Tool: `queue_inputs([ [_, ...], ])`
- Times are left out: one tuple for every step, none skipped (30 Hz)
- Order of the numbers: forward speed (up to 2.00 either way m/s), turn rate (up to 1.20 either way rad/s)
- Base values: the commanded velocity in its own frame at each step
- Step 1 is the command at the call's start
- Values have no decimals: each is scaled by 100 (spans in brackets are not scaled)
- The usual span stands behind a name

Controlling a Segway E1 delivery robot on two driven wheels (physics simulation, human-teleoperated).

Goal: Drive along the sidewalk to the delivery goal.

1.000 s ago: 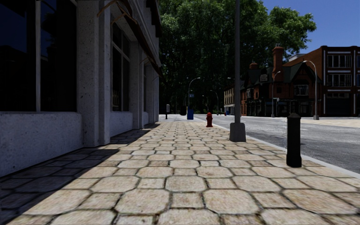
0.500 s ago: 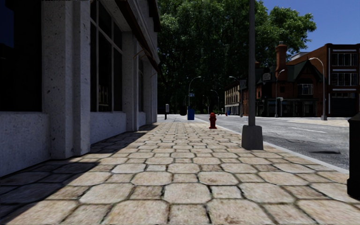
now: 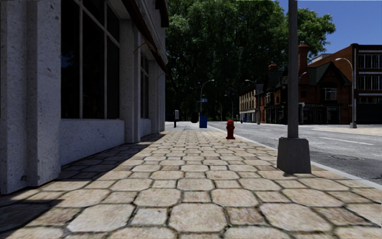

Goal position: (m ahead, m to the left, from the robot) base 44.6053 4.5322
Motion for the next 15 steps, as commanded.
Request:
queue_inputs([
  [200, 0],
  [200, 0],
  [200, 0],
  [200, 0],
  [200, 0],
  [200, 0],
  [200, 0],
  [200, 0],
  [200, 0],
  [200, 0],
  [200, 0],
  [200, 0],
  [200, 0],
  [200, 0],
  [200, 0],
])
